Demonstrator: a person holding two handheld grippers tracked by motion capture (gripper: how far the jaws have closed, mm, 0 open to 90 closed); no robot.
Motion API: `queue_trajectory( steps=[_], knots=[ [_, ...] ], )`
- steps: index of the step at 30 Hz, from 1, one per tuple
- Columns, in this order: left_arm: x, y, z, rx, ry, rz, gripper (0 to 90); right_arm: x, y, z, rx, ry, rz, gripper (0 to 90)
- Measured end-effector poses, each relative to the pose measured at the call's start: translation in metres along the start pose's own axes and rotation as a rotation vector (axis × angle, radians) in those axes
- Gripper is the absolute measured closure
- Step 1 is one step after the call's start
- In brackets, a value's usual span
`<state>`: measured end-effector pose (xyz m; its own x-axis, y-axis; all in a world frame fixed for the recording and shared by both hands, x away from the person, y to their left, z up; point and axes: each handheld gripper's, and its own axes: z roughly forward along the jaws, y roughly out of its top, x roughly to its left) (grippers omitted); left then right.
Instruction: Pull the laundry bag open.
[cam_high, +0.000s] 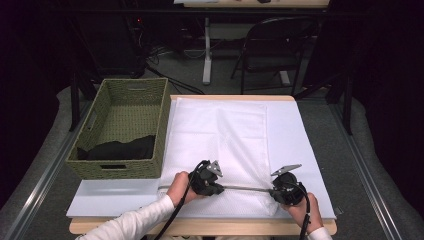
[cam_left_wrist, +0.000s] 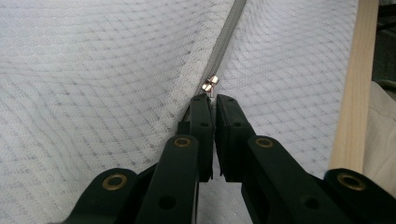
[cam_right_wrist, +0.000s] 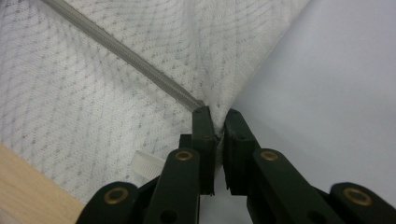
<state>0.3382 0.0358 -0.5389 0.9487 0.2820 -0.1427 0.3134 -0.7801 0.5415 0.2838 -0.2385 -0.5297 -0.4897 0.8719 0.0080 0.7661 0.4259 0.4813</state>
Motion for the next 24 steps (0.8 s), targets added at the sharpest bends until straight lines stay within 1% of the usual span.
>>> queue_trajectory(
  steps=[6, 7, 9, 10, 11, 12, 13, 15, 18, 20, 21, 23, 24],
  knots=[
    [0.001, -0.002, -0.002, 0.005, 0.007, 0.002, 86.6, 0.000, 0.000, 0.001, -0.001, -0.001, -0.006, 85.2],
    [0.001, -0.003, -0.002, -0.005, 0.005, -0.002, 86.6, 0.000, 0.000, 0.001, -0.002, 0.001, -0.008, 85.2],
    [0.001, -0.003, -0.003, -0.002, 0.010, -0.001, 86.6, 0.001, 0.000, 0.000, 0.001, -0.003, -0.001, 85.2],
    [0.002, -0.004, -0.003, -0.006, 0.004, -0.007, 86.6, 0.000, 0.000, 0.000, -0.002, -0.001, -0.009, 85.2],
    [0.001, -0.005, -0.003, 0.001, 0.011, -0.006, 86.6, 0.000, 0.000, 0.000, -0.003, -0.003, -0.011, 85.2],
    [0.001, -0.006, -0.004, -0.006, 0.013, -0.008, 86.6, 0.000, 0.000, 0.001, -0.004, -0.006, -0.011, 85.2],
    [0.002, -0.006, -0.004, -0.002, 0.009, -0.012, 86.6, 0.000, 0.000, 0.000, -0.002, -0.004, -0.003, 85.2],
    [0.002, -0.008, -0.005, -0.001, 0.013, -0.015, 86.6, 0.000, 0.000, 0.000, -0.001, -0.008, -0.008, 85.2],
    [0.004, -0.011, -0.007, -0.003, 0.013, -0.034, 86.6, 0.000, 0.000, 0.000, 0.001, -0.009, -0.008, 85.2],
    [0.004, -0.013, -0.008, -0.004, 0.018, -0.033, 86.7, 0.000, 0.000, 0.001, 0.000, -0.009, -0.010, 85.2],
    [0.003, -0.013, -0.008, -0.001, 0.017, -0.035, 86.7, 0.001, 0.000, 0.000, 0.003, -0.010, -0.001, 85.2],
    [0.004, -0.016, -0.009, -0.002, 0.018, -0.044, 86.7, 0.000, 0.000, 0.001, 0.003, -0.010, -0.005, 85.2],
    [0.004, -0.017, -0.010, 0.002, 0.019, -0.041, 86.7, 0.000, 0.000, 0.001, 0.003, -0.010, -0.005, 85.2]
  ],
)
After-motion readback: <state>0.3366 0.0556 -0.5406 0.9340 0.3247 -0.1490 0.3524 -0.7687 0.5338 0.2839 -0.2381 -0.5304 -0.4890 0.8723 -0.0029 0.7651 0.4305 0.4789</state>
